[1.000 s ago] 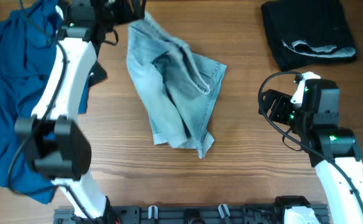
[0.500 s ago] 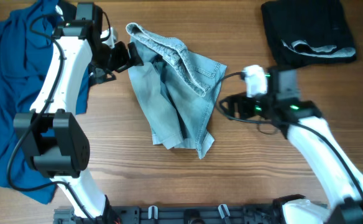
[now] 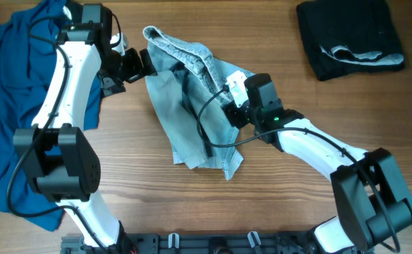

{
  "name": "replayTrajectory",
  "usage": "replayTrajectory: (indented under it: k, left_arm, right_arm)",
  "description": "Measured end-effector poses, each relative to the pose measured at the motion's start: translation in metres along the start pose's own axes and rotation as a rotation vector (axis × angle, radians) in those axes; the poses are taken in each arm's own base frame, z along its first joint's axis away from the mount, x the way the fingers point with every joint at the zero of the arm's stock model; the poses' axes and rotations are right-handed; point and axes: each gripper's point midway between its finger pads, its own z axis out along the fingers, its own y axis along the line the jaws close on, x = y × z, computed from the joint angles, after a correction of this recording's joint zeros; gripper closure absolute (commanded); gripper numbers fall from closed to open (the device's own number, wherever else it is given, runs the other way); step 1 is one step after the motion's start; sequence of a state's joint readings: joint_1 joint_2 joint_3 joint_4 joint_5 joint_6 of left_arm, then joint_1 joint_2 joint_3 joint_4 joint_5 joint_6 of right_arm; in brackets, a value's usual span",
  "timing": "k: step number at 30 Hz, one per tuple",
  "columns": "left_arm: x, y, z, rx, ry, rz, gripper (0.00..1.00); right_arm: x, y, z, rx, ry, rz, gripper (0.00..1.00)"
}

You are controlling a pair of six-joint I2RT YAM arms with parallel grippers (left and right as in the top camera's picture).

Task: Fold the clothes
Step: 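Grasp the shorts' waistband with the right gripper and pull rightward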

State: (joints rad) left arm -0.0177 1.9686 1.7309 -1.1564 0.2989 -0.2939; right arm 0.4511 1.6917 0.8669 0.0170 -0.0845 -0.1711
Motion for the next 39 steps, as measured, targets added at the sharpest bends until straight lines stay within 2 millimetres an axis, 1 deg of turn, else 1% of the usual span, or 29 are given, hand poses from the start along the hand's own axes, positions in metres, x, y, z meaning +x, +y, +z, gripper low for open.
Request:
replayTrajectory:
  k: [1,2,4,7,8,12,15,16,17,18,19,20,22,26,28,29,30,32,33,34,35,36,37,38,39]
  left_arm:
    - [0.001,0.0,0.0,-0.001,0.002,-0.001,0.0]
    - [0.001,0.001,0.0,-0.002,0.006,-0.002,0.0]
    - [0.002,0.001,0.0,-0.003,0.007,-0.002,0.0]
    - [0.002,0.001,0.0,-0.003,0.008,-0.002,0.0]
    - [0.002,0.001,0.0,-0.003,0.008,-0.003,0.0]
    - [0.002,0.001,0.0,-0.003,0.009,-0.003,0.0]
    - [0.002,0.001,0.0,-0.003,0.009,-0.003,0.0]
    - [0.002,0.001,0.0,-0.003,0.009,-0.003,0.0]
    - [0.002,0.001,0.0,-0.004,0.01,-0.003,0.0]
    - [0.002,0.001,0.0,-0.003,0.009,-0.003,0.0]
    - [0.002,0.001,0.0,-0.003,0.009,-0.003,0.0]
    - [0.002,0.001,0.0,-0.004,0.01,-0.003,0.0]
    - [0.002,0.001,0.0,-0.003,0.009,-0.003,0.0]
    - [0.002,0.001,0.0,-0.003,0.009,-0.003,0.0]
    - [0.002,0.001,0.0,-0.003,0.009,-0.003,0.0]
    - [0.002,0.001,0.0,-0.003,0.009,-0.003,0.0]
    - [0.003,0.0,0.0,-0.002,0.011,-0.001,0.0]
    - [0.004,-0.003,0.001,-0.002,0.012,0.006,0.0]
    - [0.006,-0.006,0.002,-0.002,0.016,0.015,0.0]
    - [0.009,-0.012,0.004,-0.001,0.02,0.03,0.0]
    - [0.012,-0.017,0.006,0.001,0.024,0.045,0.0]
    - [0.014,-0.022,0.007,0.002,0.028,0.06,0.0]
    - [0.023,-0.036,0.011,0.005,0.04,0.097,0.0]
    - [0.029,-0.045,0.014,0.008,0.048,0.126,0.0]
    - [0.033,-0.051,0.016,0.009,0.053,0.144,0.0]
  right_arm:
    - [-0.002,-0.001,0.0,0.006,-0.007,-0.002,0.66]
    - [-0.002,-0.003,0.0,0.013,-0.009,-0.004,0.62]
    - [-0.001,-0.004,0.001,0.02,-0.007,-0.008,0.31]
    - [0.006,-0.004,0.007,0.02,0.015,-0.009,0.2]
    - [0.009,-0.003,0.008,0.014,0.025,-0.009,0.19]
    - [0.015,0.0,0.008,0.004,0.052,-0.018,0.2]
    - [0.016,0.0,0.011,0.002,0.051,-0.053,0.2]
    - [0.016,0.001,0.012,0.001,0.05,-0.065,0.22]
    - [0.017,0.002,0.015,0.0,0.05,-0.078,0.31]
    - [0.02,0.005,0.019,-0.004,0.059,-0.094,0.53]
    - [0.023,0.006,0.021,-0.002,0.066,-0.106,0.78]
    - [0.023,0.006,0.022,0.005,0.066,-0.108,0.96]
    - [0.02,0.0,0.023,0.047,0.059,-0.097,0.96]
    - [0.019,-0.017,0.019,0.147,0.061,-0.005,0.96]
    - [0.005,-0.026,0.006,0.19,0.028,0.016,0.96]
    - [-0.009,-0.033,-0.005,0.226,-0.005,0.023,0.96]
    - [-0.037,-0.047,-0.029,0.288,-0.079,0.037,0.96]
    - [-0.079,-0.067,-0.071,0.383,-0.195,0.057,0.96]
    - [-0.1,-0.08,-0.101,0.453,-0.262,0.071,0.96]
    - [-0.108,-0.088,-0.119,0.503,-0.291,0.082,0.96]
    - [-0.109,-0.097,-0.132,0.551,-0.294,0.094,0.96]
    - [-0.099,-0.109,-0.144,0.618,-0.257,0.106,0.96]
    - [-0.091,-0.115,-0.147,0.647,-0.223,0.109,0.96]
    - [-0.078,-0.121,-0.147,0.673,-0.168,0.112,0.96]
    - [-0.069,-0.123,-0.147,0.681,-0.132,0.116,0.96]
